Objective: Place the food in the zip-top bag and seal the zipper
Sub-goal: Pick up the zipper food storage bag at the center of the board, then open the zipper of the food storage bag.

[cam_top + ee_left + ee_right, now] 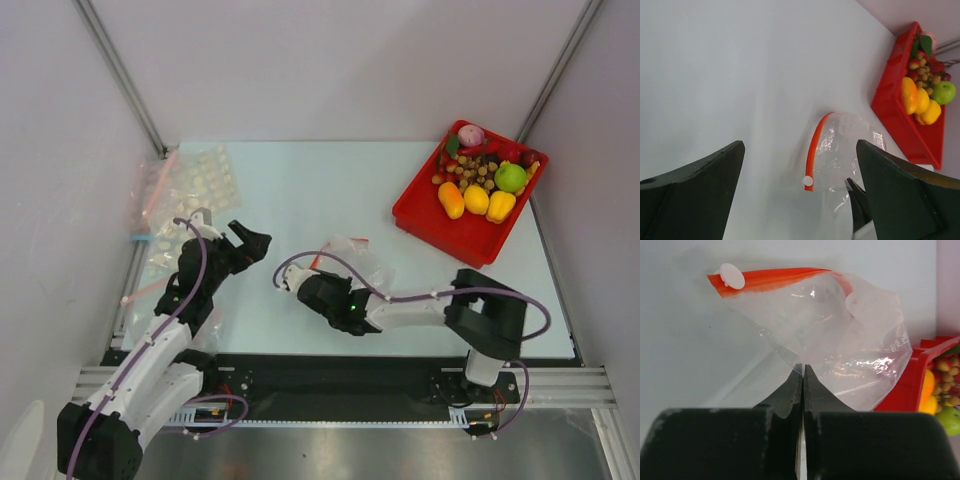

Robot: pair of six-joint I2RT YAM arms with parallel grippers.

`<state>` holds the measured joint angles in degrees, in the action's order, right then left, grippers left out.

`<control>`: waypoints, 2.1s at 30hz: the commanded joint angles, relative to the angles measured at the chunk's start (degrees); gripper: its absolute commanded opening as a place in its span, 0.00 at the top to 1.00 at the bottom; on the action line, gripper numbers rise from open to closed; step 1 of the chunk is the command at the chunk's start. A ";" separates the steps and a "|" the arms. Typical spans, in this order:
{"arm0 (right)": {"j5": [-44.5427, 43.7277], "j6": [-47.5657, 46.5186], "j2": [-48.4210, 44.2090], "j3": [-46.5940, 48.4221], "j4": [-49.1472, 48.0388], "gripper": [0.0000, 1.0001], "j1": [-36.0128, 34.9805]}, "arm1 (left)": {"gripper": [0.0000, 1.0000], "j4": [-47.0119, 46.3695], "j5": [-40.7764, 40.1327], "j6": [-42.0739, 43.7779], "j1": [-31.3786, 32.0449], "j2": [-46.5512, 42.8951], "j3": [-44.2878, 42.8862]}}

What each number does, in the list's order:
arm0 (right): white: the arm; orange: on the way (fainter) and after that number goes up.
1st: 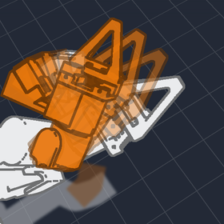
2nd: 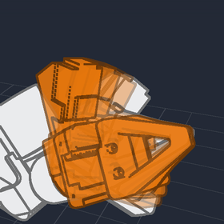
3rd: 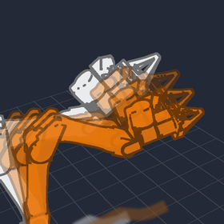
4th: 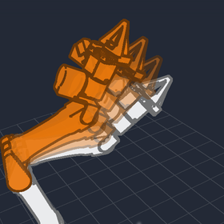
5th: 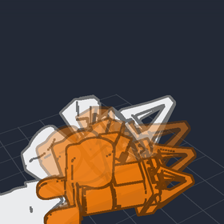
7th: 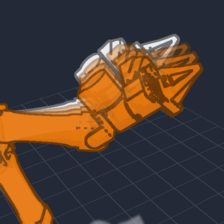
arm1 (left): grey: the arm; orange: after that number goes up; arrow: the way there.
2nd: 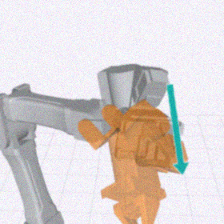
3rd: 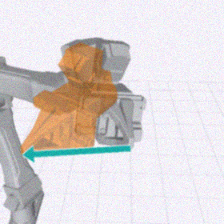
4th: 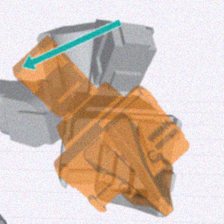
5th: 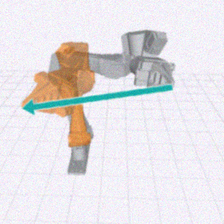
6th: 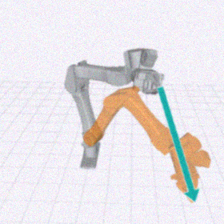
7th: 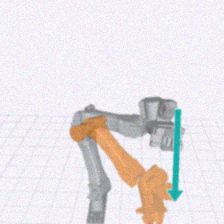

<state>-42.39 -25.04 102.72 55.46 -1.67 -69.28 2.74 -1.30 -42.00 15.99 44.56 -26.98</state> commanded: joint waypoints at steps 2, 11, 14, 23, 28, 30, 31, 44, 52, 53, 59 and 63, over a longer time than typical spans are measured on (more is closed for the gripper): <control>8.70 7.09 -15.76 -3.85 -4.22 1.00 1.85 | 0.00 -8.62 9.54 2.71 -0.17 0.44 0.79; 59.67 28.08 -41.27 -11.51 -3.68 1.00 24.35 | 0.00 -17.94 15.10 6.75 5.53 -1.66 1.84; 69.88 30.39 -43.04 -12.04 -4.30 1.00 29.10 | 0.00 -19.52 15.80 7.54 6.51 -3.68 2.55; 86.77 32.16 -42.25 -10.20 -3.52 1.00 32.71 | 0.00 -25.32 18.35 9.04 7.13 -7.90 5.80; 91.43 33.30 -41.98 -9.32 -3.16 1.00 33.59 | 0.00 -30.16 21.78 9.04 7.30 -9.31 7.29; 92.66 33.47 -42.25 -9.32 -3.07 1.00 34.03 | 0.00 -32.00 23.09 9.04 7.39 -8.88 7.73; 92.93 33.39 -42.33 -9.32 -3.07 1.00 34.03 | 0.00 -32.88 23.71 8.87 7.48 -8.44 8.26; 98.37 43.93 -45.85 -13.27 -13.00 1.00 42.11 | 0.00 -44.82 33.01 11.33 15.92 1.23 6.85; 100.48 45.07 -46.20 -13.45 -14.06 1.00 42.47 | 0.00 -49.23 35.05 9.83 15.92 0.10 8.43; 101.53 45.95 -46.12 -13.36 -14.41 1.00 42.47 | 0.00 -49.59 35.14 10.09 15.92 -0.34 8.61; 101.98 46.75 -46.73 -13.54 -15.56 1.00 42.47 | 0.14 -44.41 33.91 12.99 17.23 0.88 6.42; 100.23 46.05 -46.99 -13.63 -14.94 1.00 42.56 | 0.35 -42.47 32.60 13.69 17.67 1.59 5.19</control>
<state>58.13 20.95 57.17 42.00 -14.90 -26.87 -39.81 31.66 -30.37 33.01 45.91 -18.98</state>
